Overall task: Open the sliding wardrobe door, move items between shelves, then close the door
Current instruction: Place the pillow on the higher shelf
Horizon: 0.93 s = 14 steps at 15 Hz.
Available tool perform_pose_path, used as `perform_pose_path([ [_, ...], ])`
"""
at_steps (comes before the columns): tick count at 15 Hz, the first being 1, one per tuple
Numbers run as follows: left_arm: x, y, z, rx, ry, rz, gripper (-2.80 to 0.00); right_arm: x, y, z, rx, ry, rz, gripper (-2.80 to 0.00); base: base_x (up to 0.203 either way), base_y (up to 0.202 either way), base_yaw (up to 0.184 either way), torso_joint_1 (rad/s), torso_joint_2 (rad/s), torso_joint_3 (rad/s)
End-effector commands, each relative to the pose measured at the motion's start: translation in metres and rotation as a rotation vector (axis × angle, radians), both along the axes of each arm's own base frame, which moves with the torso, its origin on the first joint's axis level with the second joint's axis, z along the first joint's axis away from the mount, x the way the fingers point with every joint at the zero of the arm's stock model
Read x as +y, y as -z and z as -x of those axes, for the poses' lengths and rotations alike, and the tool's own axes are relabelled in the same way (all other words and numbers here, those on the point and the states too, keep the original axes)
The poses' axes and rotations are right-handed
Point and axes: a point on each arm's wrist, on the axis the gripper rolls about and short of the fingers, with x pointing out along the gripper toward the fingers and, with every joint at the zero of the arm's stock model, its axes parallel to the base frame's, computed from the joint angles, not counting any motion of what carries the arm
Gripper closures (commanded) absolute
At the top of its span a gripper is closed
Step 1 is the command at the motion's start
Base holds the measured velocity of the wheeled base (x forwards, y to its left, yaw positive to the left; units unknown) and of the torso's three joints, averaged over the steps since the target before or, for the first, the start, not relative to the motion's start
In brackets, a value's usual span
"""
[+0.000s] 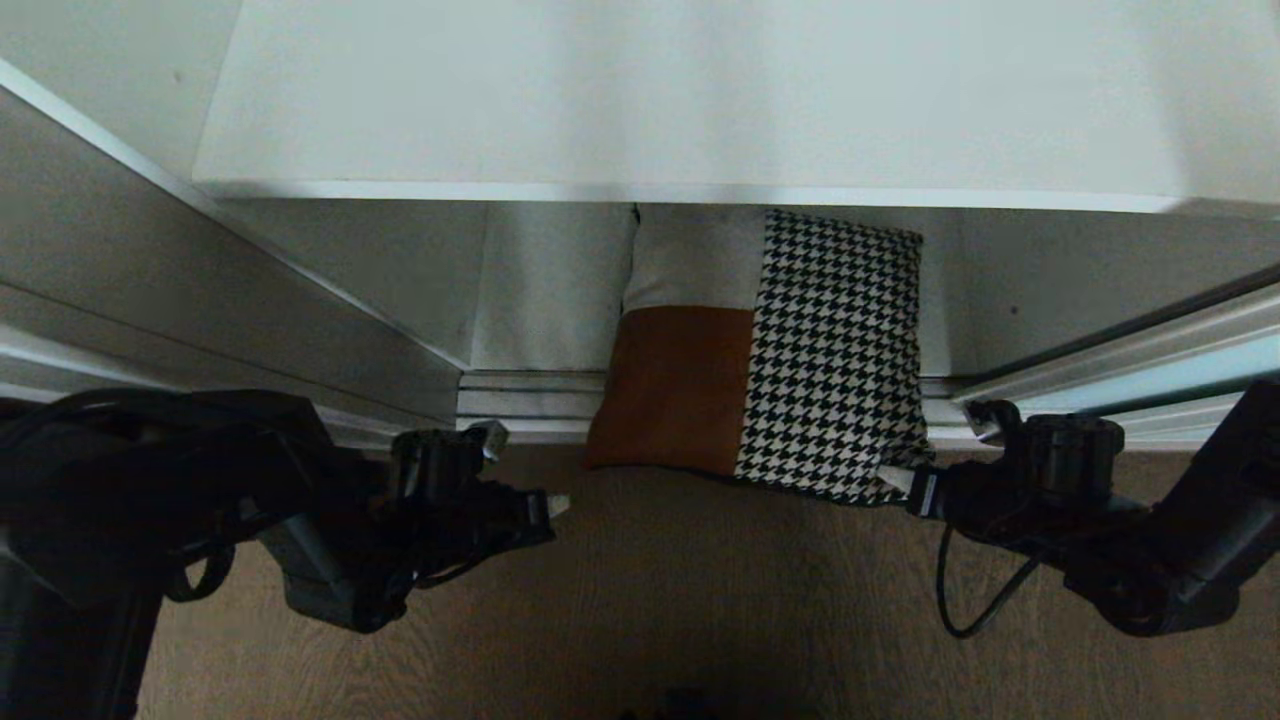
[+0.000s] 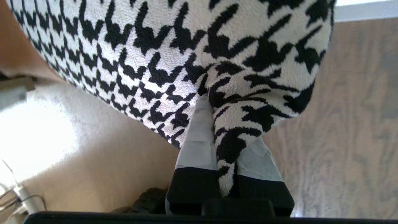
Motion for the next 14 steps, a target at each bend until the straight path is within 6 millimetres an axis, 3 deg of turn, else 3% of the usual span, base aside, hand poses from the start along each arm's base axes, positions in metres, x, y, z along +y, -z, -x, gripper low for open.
perform_pose_path([
  [1, -0.004, -0.004, -0.008, -0.026, 0.001, 0.021, -2.80, 0.004, 0.002, 0.000, 0.002, -0.013, -0.003, 0.00, 0.000, 0.000, 0.000, 0.000, 0.00, 0.000],
  [7, -0.023, -0.033, -0.026, -0.075, -0.022, 0.187, -2.80, 0.000, 0.000, 0.003, 0.003, -0.004, 0.000, 0.00, 0.000, 0.000, 0.000, 0.000, 0.00, 0.000],
  [10, -0.030, -0.044, -0.047, -0.142, -0.015, 0.212, -2.80, 0.002, 0.000, 0.003, 0.002, -0.010, 0.000, 0.00, 0.000, 0.000, 0.000, 0.000, 0.00, 0.000],
  [14, -0.050, -0.059, -0.040, -0.159, 0.036, 0.229, -2.80, 0.003, 0.000, 0.002, 0.015, -0.014, 0.003, 0.00, 0.000, 0.000, 0.000, 0.000, 0.00, 0.000],
])
